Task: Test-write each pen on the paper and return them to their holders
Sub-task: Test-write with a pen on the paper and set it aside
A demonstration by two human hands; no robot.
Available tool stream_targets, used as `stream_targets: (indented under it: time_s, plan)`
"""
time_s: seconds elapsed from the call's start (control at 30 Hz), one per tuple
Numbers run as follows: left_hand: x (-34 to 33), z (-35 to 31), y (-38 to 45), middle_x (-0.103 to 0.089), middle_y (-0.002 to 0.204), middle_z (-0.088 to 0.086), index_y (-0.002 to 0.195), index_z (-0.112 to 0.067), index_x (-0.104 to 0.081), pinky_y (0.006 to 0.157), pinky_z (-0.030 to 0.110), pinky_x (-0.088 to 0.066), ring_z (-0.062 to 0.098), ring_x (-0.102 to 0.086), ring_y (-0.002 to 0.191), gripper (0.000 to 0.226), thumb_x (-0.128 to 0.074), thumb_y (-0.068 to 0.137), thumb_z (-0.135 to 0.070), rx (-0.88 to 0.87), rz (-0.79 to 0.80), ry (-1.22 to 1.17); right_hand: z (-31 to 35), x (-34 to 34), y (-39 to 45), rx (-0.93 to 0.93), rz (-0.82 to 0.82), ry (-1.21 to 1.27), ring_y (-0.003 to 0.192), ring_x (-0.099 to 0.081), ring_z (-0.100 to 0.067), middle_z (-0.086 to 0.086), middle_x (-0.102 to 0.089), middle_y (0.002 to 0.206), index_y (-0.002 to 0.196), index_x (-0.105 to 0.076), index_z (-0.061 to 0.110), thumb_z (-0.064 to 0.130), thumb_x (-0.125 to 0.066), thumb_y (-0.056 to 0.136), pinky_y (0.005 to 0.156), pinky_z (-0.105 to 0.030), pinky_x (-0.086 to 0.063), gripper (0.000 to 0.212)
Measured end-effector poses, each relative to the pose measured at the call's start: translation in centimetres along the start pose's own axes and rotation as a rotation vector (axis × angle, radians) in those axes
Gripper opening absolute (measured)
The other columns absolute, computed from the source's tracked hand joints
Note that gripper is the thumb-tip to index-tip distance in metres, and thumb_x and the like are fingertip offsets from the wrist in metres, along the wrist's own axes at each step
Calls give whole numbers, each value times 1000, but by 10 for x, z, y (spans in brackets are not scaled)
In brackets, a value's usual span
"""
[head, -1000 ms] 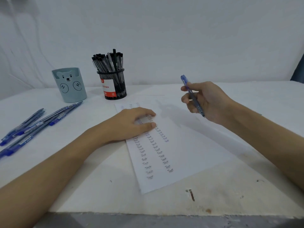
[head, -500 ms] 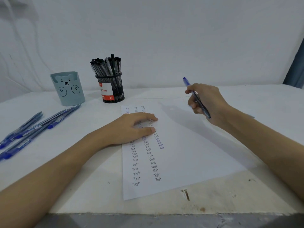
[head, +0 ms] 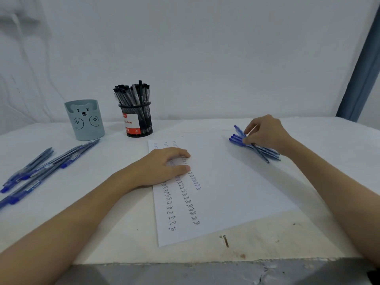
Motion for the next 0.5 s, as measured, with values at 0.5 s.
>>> stream_targets:
  time_s: [0.5]
  plan:
    - [5,6,-1,-49,131,-23,121,-39,-53,104,19,-28,-2,-41,124,37,-61,85,-46,11,-37,0,5,-12,-7,120,-79,-259,79,-50,-22,-5,-57,82,67,-52,17,14,-64,78,61,-26,-34,17]
Point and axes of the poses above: each hand's wrist, its own y-axis towards the middle knuckle, its own x-axis out of the back of the hand, z = x × y, the point moved 10 cm from there along y, towards the middle knuckle
